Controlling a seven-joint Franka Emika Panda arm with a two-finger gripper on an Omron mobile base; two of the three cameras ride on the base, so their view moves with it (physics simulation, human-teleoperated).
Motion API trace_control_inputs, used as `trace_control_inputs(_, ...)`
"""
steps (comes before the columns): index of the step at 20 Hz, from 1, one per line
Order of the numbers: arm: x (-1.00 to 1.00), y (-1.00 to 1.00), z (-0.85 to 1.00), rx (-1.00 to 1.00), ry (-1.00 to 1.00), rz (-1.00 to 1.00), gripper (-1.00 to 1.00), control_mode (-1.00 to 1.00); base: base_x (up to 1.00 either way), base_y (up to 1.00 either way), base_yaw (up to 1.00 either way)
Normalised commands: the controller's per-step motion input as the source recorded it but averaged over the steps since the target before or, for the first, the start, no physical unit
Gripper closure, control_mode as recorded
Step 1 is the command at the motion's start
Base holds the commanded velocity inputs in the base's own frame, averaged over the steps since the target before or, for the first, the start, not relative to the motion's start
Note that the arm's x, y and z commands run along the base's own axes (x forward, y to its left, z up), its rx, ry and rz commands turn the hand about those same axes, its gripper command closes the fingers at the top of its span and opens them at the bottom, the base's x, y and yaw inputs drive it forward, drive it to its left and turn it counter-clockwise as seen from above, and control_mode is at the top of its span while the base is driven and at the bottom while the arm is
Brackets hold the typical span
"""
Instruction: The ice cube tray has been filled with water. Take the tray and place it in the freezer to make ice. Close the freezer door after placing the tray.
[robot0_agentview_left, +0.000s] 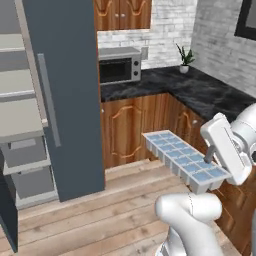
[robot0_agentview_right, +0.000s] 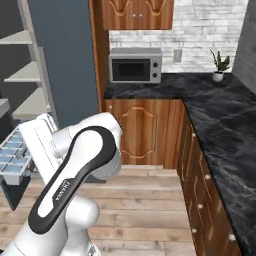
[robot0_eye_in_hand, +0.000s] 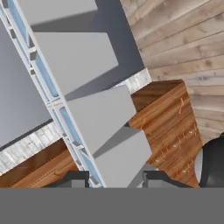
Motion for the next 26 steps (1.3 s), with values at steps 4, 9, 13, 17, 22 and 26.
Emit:
trace_control_inputs(4, 0.00, 0.00, 0.00, 0.00, 0.00, 0.00, 1.00, 1.00, 0.14, 0.01, 0.53)
trace_control_inputs(9, 0.00, 0.00, 0.00, 0.00, 0.00, 0.00, 1.00, 1.00, 0.79, 0.01, 0.03)
trace_control_inputs(13, 0.00, 0.00, 0.00, 0.00, 0.00, 0.00, 1.00, 1.00, 0.92, 0.29, 0.00)
trace_control_inputs(17, 0.00, 0.00, 0.00, 0.00, 0.00, 0.00, 1.00, 1.00, 0.65, 0.67, -0.04)
trace_control_inputs(22, 0.00, 0.00, 0.00, 0.00, 0.00, 0.00, 1.00, 1.00, 0.51, 0.92, -0.15)
trace_control_inputs(26, 0.00, 0.00, 0.00, 0.00, 0.00, 0.00, 1.00, 1.00, 0.64, 0.79, -0.18)
